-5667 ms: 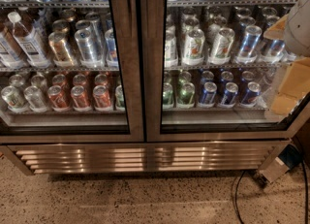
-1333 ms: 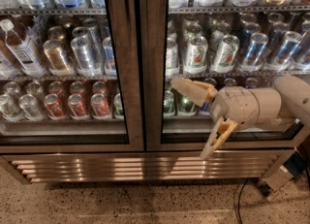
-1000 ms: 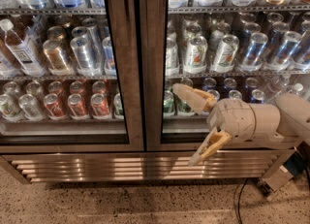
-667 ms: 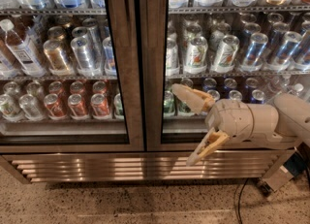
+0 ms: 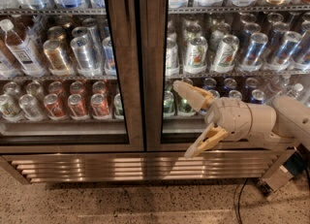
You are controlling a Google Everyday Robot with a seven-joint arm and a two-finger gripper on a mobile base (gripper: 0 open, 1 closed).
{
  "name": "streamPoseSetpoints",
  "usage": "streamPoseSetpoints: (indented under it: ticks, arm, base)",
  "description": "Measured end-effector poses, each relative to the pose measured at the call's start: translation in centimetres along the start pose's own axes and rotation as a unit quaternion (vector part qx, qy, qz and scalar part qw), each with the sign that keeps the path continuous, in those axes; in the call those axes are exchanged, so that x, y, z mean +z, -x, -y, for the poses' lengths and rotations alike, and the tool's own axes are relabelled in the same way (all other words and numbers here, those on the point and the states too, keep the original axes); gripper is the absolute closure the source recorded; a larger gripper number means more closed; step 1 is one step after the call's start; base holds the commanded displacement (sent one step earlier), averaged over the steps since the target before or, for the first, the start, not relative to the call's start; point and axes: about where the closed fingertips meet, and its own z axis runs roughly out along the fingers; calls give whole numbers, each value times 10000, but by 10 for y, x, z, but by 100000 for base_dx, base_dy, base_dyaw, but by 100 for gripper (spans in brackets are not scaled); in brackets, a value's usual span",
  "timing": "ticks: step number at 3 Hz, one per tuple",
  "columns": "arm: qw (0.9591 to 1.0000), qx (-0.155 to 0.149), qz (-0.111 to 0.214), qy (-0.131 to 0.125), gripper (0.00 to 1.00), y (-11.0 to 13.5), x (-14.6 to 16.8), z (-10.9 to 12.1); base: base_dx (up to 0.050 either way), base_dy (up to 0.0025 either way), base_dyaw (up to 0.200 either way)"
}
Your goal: Open right fridge door
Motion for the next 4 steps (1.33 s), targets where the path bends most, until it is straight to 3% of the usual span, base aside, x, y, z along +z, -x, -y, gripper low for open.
streamPoseSetpoints:
  ticks: [1, 2, 4]
  arm:
    - [9992, -394, 82, 25, 0, 56, 27, -13]
    - [9941, -1060, -176, 161, 0, 133, 73, -52]
    - [9923, -1166, -355, 216, 0, 138, 88, -59]
  base:
    - [0, 0, 0]
    - [0, 0, 0]
    - [0, 0, 0]
